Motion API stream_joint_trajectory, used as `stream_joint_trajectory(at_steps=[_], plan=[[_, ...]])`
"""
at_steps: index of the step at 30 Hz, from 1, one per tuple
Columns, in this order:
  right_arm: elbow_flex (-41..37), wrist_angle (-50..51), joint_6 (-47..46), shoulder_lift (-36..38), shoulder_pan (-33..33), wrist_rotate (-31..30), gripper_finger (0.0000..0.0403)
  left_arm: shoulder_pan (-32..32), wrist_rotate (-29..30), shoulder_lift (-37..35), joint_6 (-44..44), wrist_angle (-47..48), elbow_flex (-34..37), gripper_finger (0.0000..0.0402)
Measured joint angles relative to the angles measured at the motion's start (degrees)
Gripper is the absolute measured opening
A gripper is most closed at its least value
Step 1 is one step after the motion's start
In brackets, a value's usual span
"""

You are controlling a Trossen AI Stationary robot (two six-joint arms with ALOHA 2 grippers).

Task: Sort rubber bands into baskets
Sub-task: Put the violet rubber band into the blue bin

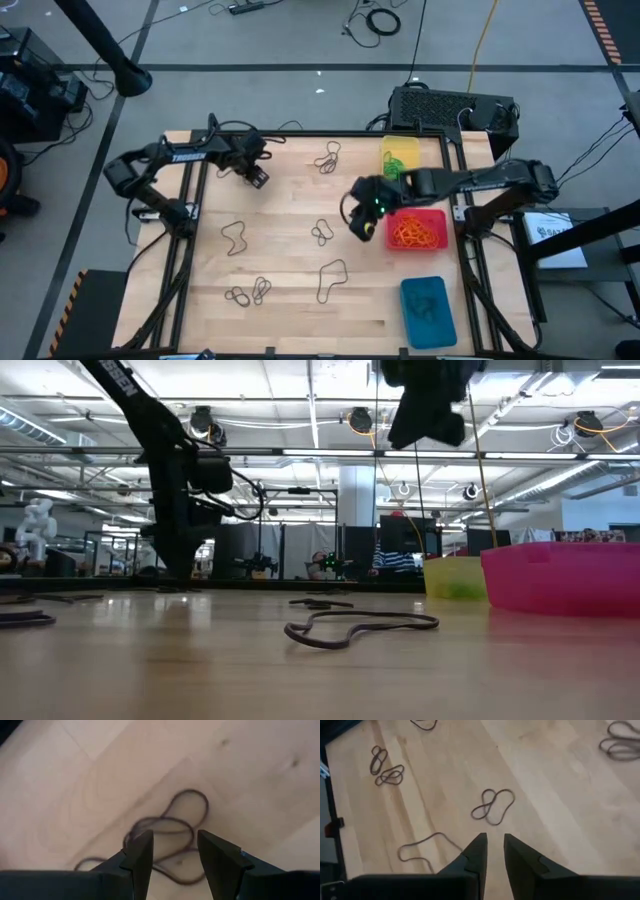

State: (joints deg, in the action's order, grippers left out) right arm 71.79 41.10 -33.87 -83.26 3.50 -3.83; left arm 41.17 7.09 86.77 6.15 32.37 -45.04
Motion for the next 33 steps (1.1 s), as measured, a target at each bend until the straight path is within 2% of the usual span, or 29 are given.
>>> stream_joint_trajectory(at_steps=[4,8,16,19,24,31,33], plan=[[0.00,-0.25,6.03,0.00,-5.11,4.66,0.0056,0.43,-0.17,1.40,-0.77,-3.11,0.00,0.0162],[0.00,-0.23,8.13,0.00,-8.17,8.71,0.0056,0.54,-0.75,3.93,-2.69,-4.96,0.00,0.0162],[0.00,-0.20,7.14,0.00,-9.17,10.39,0.0056,0.93,-1.42,8.03,-4.09,-7.49,-0.28,0.0156],[0.00,-0.22,5.53,0.00,-9.13,10.55,0.0056,1.16,-2.30,7.66,-4.88,-8.26,-0.17,0.0120],[0.00,-0.43,2.63,0.00,-9.04,11.61,0.0056,1.95,-3.52,7.66,-7.32,-8.35,-1.08,0.0017],[0.00,-0.68,-2.75,0.00,-7.99,11.69,0.0056,1.77,-1.79,5.85,-8.45,-7.34,-4.94,0.0004],[0.00,-0.69,-3.88,0.00,-6.86,11.72,0.0056,1.06,-3.38,3.95,-8.18,-6.72,-5.25,0.0003]])
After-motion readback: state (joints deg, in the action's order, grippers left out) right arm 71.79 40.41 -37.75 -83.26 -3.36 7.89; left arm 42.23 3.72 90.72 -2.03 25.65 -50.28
